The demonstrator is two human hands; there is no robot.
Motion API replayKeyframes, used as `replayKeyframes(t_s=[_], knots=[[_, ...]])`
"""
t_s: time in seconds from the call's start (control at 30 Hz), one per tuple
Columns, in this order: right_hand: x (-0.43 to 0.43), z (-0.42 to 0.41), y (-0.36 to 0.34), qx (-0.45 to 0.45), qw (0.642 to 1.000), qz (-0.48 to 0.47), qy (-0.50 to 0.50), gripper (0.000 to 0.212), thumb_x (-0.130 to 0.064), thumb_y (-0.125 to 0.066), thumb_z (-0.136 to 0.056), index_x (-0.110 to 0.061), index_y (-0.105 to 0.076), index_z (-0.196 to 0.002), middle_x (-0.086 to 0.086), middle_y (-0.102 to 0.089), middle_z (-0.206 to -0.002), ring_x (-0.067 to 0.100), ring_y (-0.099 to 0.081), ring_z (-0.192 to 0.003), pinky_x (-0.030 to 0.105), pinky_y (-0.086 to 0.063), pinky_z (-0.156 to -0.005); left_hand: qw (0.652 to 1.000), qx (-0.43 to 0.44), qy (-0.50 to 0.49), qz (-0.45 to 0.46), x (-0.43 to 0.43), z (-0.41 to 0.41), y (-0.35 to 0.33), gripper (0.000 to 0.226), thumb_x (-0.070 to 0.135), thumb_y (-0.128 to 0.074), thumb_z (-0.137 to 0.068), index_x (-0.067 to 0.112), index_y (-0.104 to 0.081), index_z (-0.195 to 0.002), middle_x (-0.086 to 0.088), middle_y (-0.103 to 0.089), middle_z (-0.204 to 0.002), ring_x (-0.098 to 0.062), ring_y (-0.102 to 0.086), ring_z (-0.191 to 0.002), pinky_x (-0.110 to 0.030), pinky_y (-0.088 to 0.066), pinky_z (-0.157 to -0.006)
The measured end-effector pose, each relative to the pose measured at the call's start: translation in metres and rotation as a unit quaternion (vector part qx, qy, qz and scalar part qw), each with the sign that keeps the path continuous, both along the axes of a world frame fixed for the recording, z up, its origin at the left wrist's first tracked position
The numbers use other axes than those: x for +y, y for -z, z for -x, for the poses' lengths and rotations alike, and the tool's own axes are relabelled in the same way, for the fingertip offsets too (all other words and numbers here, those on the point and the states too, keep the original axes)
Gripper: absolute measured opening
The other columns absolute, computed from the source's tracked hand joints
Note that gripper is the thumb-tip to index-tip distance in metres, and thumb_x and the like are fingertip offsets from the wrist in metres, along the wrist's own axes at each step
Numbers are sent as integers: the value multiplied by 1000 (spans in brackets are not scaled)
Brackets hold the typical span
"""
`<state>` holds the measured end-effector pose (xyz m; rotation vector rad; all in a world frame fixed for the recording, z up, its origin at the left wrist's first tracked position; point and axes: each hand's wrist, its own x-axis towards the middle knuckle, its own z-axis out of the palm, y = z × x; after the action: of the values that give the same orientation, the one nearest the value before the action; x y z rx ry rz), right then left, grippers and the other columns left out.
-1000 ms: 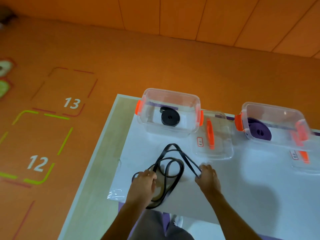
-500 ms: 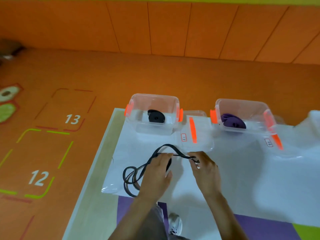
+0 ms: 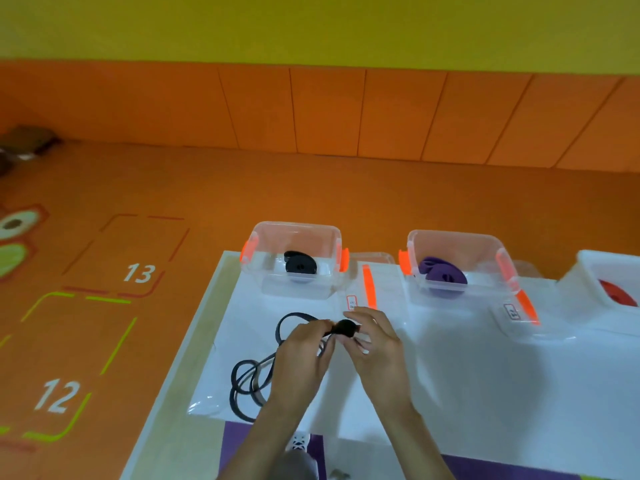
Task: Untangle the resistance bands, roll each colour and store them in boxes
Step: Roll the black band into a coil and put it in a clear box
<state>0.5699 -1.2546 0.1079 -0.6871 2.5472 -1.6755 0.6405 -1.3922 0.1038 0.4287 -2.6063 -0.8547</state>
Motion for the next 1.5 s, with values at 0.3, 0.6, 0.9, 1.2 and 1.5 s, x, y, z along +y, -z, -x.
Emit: replayKeyframes(t_s=[0.3,0.6,0.9,1.2,1.5], knots=[[-39,3,-7,-86,996,19,12,13,-17,-83,-90,-29,-80,-88,-13,-71,-87,6,-71,-86,11,-50,-71,995,21,-29,97,-29,4,11,20,8,-87,-78,12,-72,-92,0,-71,-77,-24,-66,-66,-37,-55,-52],[-66,35,-25,-172,981,37,80,33,-8,-90,-80,-25,-75,-104,-5,-76,-95,1,-72,-90,11,-56,-73,990,92,41,99,-81,35,22,27,10,-89,-79,16,-75,-101,1,-75,-103,-25,-70,-96,-41,-54,-90],[-81,56,-29,-221,968,99,74,29,-4,-88,-81,-14,-74,-105,4,-81,-89,22,-80,-82,31,-65,-76,987,124,94,-48,-108,66,32,18,19,-83,-91,26,-73,-104,13,-75,-101,-2,-64,-102,-21,-24,-126],[-76,56,-34,-440,832,324,97,28,-9,-77,-80,4,-65,-101,29,-75,-105,39,-77,-98,37,-65,-83,940,38,211,-265,-128,82,3,23,24,-87,-87,31,-75,-105,16,-73,-100,-9,-73,-98,-22,-57,-88],[-93,53,-32,-434,855,265,98,41,-21,-75,-84,6,-72,-113,22,-78,-108,32,-78,-101,30,-64,-82,934,89,166,-303,-126,79,4,20,18,-87,-87,21,-76,-104,13,-74,-100,-13,-75,-101,-25,-60,-90]])
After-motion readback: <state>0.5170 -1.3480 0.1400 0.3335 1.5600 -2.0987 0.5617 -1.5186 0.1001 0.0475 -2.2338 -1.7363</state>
